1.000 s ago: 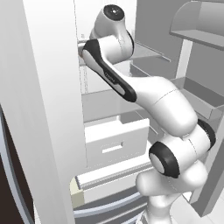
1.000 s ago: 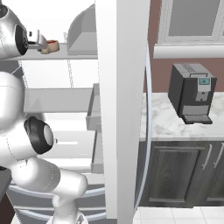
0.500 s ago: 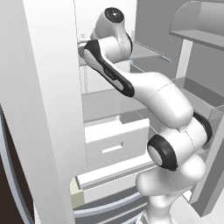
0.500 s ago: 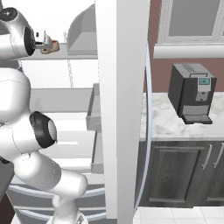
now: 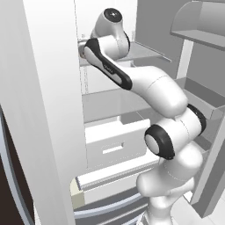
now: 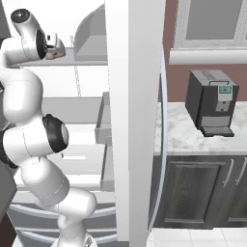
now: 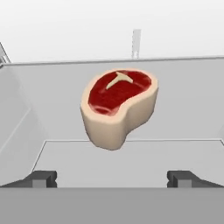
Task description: Gather the lemon wedge and lemon from the fridge and place them on a tray on the dining counter. Then gather the steaks from the fridge and place them on the other tray.
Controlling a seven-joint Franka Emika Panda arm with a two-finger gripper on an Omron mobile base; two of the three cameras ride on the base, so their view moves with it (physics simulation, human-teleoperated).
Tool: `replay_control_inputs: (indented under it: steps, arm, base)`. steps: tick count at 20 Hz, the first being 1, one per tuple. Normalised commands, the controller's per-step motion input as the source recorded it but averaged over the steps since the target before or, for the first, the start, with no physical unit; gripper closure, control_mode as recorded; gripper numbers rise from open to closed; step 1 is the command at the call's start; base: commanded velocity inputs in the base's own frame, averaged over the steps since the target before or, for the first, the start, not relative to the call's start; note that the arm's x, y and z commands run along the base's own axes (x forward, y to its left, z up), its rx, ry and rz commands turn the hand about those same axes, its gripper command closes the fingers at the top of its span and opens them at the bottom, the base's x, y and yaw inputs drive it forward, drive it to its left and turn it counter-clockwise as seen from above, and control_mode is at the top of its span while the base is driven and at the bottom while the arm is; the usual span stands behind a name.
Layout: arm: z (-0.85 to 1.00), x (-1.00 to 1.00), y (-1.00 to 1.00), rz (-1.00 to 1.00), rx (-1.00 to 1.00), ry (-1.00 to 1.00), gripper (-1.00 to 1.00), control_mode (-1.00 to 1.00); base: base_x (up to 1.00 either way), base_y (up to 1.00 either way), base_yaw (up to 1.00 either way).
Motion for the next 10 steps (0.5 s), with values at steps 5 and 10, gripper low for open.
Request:
replay_control_inputs:
  steps: [5,10]
  arm:
    - [0.00,0.37,0.12,-0.01,0.00,0.02,-1.00,-1.00]
    - [0.00,0.30,0.14,-0.02,0.00,0.04,-1.00,-1.00]
  base:
    - [0.00,0.00,0.00]
    - [0.00,0.00,0.00]
